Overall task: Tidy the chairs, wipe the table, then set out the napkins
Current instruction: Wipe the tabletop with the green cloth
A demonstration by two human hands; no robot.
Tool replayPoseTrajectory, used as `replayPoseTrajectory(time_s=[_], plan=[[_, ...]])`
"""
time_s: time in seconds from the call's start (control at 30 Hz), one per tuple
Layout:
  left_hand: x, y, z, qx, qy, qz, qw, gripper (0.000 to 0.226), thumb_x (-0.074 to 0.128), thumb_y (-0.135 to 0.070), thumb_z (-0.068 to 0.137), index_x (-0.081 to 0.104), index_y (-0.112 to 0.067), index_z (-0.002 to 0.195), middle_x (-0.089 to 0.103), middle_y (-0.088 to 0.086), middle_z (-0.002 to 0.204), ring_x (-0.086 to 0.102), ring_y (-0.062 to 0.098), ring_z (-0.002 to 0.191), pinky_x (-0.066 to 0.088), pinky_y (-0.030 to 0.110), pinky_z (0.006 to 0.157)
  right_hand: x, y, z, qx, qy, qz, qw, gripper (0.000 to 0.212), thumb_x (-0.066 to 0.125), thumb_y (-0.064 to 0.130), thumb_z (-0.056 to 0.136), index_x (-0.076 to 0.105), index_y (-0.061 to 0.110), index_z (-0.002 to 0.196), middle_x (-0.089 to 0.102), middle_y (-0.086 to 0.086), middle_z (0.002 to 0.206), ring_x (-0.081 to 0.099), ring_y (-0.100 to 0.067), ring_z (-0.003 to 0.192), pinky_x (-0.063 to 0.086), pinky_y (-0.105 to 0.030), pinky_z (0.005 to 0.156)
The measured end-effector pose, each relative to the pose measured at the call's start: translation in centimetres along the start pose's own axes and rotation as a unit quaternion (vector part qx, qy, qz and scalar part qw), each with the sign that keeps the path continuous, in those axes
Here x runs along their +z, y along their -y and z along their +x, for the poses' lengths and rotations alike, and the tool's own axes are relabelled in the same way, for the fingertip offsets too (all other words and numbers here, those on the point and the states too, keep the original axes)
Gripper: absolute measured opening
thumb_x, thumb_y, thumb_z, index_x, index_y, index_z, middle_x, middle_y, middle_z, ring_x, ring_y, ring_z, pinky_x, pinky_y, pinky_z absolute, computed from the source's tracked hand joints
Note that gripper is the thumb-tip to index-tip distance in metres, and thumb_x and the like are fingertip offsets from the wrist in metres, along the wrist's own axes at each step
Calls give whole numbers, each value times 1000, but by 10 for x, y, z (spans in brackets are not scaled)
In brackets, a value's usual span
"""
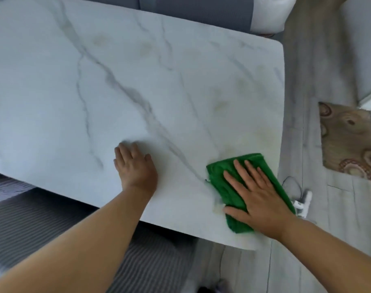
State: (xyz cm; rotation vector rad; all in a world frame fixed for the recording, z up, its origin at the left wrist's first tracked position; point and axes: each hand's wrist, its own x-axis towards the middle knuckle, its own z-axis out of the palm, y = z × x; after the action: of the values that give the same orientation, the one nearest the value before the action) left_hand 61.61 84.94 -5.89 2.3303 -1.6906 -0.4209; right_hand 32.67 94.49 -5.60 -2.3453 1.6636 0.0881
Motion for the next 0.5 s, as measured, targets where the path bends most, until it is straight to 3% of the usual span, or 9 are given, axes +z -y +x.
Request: replayPoseTrajectory(time_s=[0.13,0.23,0.4,0.5], plan=[[18,4,-2,19,-28,35,999,52,29,-22,98,24,-4,146,14,20,157,5,33,145,5,45,118,-21,-46,78,127,-73,31,989,79,12,73,89,-4,29,152,-8,-9,161,-4,-26,148,-4,-42,119],[22,6,-2,7,-34,27,999,54,26,-23,98,21,-6,149,10,17,159,1,29,147,0,42,119,-26,-14,145,168,-80,15,982,73,15,65,92,5,27,153,-3,-11,162,-4,-32,147,-4,-47,119],[17,4,-4,1,-17,8,1000,55,26,-23,99,14,-8,151,2,13,160,-5,25,147,-4,40,119,-9,51,105,-134,-25,-9,991,64,23,60,95,19,32,152,10,-4,162,3,-29,148,-1,-44,120],[16,3,-6,-1,-18,9,1000,55,25,-23,99,15,-8,151,2,14,160,-5,25,147,-5,40,119,-17,2,77,-190,3,-4,982,61,23,60,97,22,32,151,14,-1,161,9,-26,148,6,-45,119]])
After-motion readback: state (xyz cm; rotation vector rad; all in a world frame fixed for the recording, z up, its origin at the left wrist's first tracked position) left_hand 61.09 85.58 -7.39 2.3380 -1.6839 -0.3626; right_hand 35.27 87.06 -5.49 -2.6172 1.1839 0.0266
